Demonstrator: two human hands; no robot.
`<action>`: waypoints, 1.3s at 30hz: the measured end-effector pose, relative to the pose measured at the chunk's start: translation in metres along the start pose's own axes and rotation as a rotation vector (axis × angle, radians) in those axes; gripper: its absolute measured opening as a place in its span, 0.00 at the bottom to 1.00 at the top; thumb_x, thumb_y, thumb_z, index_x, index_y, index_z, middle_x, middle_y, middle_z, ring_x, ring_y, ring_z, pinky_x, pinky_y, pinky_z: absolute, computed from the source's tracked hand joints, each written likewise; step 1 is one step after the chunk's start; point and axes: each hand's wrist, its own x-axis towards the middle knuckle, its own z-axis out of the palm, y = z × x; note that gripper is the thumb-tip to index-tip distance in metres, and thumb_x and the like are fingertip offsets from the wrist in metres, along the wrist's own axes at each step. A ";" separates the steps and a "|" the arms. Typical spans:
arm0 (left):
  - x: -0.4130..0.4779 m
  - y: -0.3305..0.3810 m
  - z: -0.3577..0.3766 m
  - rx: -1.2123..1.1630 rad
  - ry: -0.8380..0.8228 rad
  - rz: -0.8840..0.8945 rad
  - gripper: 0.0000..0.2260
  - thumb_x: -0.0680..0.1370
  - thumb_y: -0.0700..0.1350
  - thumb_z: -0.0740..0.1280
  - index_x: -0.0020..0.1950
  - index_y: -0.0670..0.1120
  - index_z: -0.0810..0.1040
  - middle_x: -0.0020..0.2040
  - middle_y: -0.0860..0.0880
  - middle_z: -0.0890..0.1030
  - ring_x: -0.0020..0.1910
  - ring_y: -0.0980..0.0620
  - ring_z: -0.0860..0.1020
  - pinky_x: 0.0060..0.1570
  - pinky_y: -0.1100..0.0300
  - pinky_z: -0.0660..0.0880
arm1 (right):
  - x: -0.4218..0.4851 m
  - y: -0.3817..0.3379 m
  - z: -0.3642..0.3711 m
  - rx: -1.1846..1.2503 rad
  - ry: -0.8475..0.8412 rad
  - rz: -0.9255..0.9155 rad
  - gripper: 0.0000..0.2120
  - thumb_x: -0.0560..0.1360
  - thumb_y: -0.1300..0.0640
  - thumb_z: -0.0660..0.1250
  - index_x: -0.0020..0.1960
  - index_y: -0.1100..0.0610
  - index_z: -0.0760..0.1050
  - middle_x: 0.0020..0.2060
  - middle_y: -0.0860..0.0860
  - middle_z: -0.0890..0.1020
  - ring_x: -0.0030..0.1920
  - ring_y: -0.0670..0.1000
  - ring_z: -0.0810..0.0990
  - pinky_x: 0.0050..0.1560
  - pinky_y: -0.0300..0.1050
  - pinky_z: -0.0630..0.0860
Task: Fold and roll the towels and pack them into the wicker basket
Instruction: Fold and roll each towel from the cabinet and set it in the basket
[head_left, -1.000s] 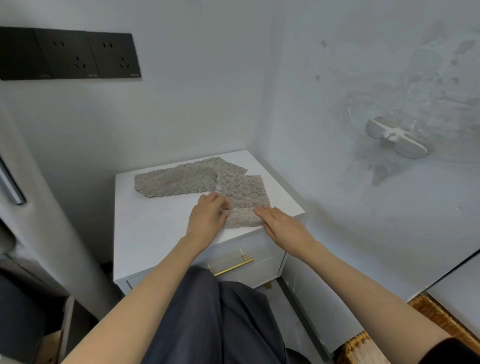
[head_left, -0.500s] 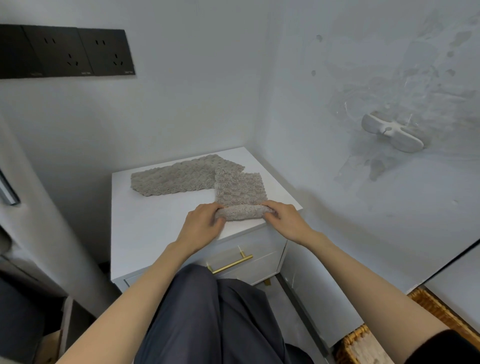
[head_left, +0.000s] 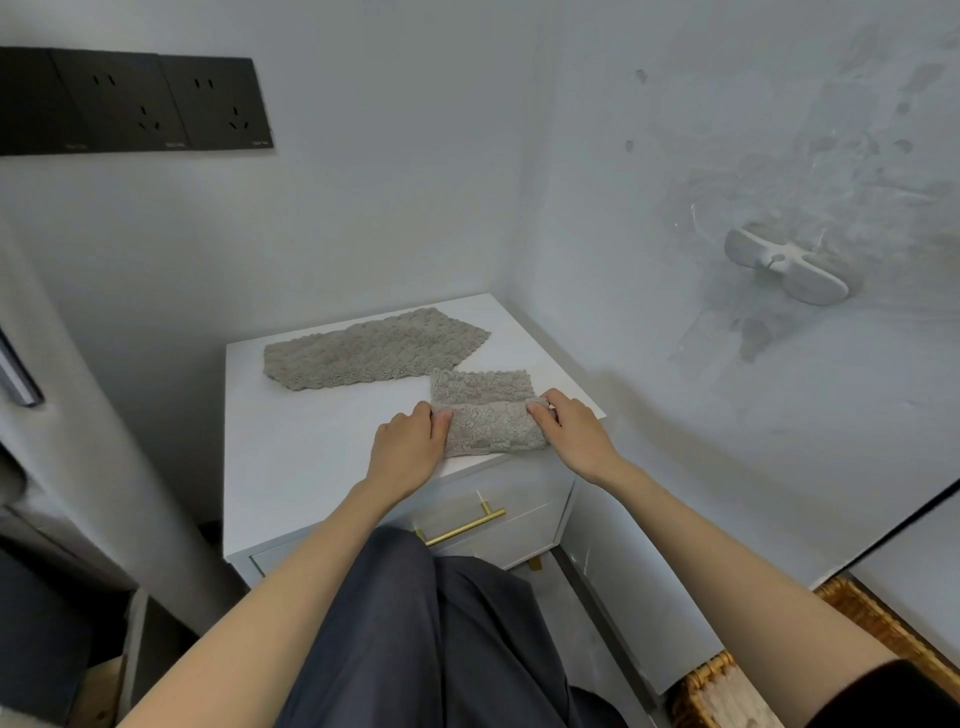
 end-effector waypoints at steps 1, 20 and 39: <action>0.001 0.000 0.001 0.008 0.004 -0.008 0.17 0.83 0.53 0.52 0.42 0.43 0.67 0.40 0.43 0.77 0.42 0.41 0.75 0.43 0.52 0.65 | 0.001 0.000 0.001 -0.012 0.017 0.017 0.15 0.81 0.48 0.57 0.43 0.58 0.68 0.27 0.48 0.68 0.32 0.52 0.66 0.35 0.46 0.60; 0.014 -0.004 0.000 0.134 -0.078 -0.161 0.20 0.80 0.58 0.52 0.32 0.49 0.68 0.32 0.54 0.72 0.39 0.49 0.73 0.48 0.53 0.60 | -0.024 -0.030 0.044 -0.379 -0.026 -0.509 0.20 0.80 0.65 0.58 0.72 0.59 0.66 0.72 0.54 0.68 0.74 0.55 0.62 0.75 0.47 0.47; -0.010 -0.005 -0.004 0.094 0.098 0.312 0.16 0.78 0.48 0.63 0.66 0.50 0.76 0.60 0.52 0.80 0.61 0.49 0.74 0.59 0.54 0.69 | -0.016 0.007 0.004 -0.462 -0.130 -0.419 0.25 0.78 0.65 0.56 0.75 0.56 0.59 0.73 0.54 0.65 0.72 0.52 0.63 0.66 0.44 0.64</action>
